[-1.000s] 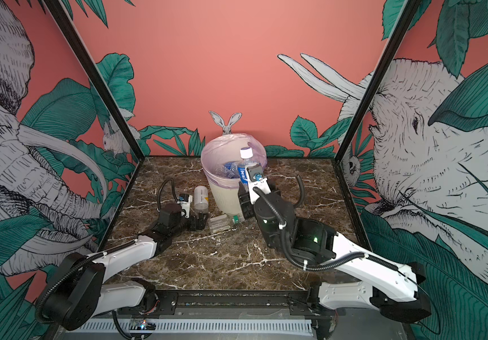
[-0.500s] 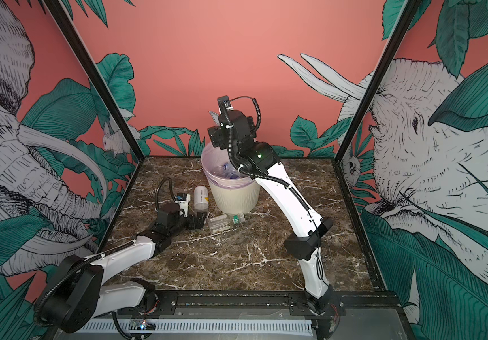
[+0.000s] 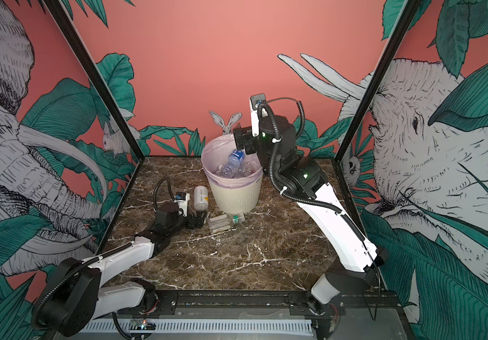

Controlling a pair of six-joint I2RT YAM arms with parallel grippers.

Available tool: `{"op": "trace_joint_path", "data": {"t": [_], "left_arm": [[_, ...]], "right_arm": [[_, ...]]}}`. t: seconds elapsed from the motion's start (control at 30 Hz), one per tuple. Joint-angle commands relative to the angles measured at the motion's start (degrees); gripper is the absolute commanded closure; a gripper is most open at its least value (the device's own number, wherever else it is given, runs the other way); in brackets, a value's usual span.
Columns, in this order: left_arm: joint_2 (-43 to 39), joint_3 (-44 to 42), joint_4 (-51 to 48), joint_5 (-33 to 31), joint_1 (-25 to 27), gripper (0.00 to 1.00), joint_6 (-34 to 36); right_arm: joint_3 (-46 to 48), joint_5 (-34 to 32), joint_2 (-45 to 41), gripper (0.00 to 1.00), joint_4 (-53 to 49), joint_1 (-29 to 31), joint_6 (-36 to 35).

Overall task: Throw the plastic bottles in the bin
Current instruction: 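Carry the blue-labelled bottle over the bin and open the right gripper, then lower the right gripper beside the bin while the left gripper grasps the white-labelled bottle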

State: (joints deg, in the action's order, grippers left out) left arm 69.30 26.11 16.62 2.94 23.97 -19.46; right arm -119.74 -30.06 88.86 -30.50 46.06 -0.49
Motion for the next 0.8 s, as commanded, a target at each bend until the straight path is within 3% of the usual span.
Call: {"op": "trace_joint_path", "data": {"t": [0.0, 0.33, 0.77], "left_arm": [[-0.29, 0.26, 0.52, 0.69, -0.21, 0.04, 0.48], [0.42, 0.31, 0.87, 1.36, -0.17, 0.04, 0.57], [2.35, 0.61, 2.75, 4.68, -0.24, 0.04, 0.39]], "right_arm": [[6.41, -1.03, -2.65, 0.01, 3.84, -0.18, 0.21], [28.93, 0.19, -15.76, 0.01, 7.31, -0.32, 8.1], [51.75, 2.29, -24.4, 0.01, 6.9, 0.42, 21.48]]}}
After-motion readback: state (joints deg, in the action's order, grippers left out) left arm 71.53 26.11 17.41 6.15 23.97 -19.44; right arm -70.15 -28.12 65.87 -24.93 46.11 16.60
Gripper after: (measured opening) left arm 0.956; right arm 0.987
